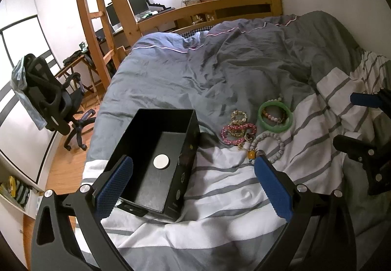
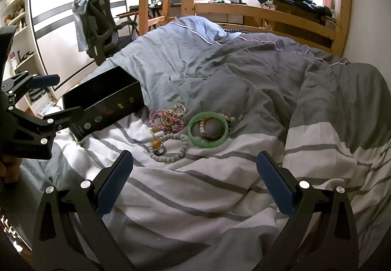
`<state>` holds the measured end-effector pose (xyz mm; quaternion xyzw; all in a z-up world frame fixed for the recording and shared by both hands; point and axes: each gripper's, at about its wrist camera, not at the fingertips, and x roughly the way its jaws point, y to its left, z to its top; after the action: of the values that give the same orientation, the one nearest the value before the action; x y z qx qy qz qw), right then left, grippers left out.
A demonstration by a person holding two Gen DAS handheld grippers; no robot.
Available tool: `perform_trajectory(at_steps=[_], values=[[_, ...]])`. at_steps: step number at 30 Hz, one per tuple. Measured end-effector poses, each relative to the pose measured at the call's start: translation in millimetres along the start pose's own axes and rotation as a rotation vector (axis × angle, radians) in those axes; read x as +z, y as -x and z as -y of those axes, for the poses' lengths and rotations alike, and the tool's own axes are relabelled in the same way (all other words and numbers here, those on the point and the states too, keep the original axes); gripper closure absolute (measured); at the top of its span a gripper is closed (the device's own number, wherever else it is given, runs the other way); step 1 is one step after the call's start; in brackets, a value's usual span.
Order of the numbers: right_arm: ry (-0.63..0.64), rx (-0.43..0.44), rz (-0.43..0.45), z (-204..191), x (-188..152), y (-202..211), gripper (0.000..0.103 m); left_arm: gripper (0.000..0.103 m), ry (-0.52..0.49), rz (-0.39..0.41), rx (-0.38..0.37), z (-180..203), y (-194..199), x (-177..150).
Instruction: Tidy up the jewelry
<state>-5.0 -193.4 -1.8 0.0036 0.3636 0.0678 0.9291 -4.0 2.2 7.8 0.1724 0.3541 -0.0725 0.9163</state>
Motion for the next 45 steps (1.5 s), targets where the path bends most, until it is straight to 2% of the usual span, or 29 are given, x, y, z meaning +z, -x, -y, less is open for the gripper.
perform_trajectory(at_steps=[45], values=[[-0.002,0.003,-0.007,-0.8,-1.1,-1.8,0.003,0.005,0.005,-0.001,0.007,-5.5,-0.9,-1.2]])
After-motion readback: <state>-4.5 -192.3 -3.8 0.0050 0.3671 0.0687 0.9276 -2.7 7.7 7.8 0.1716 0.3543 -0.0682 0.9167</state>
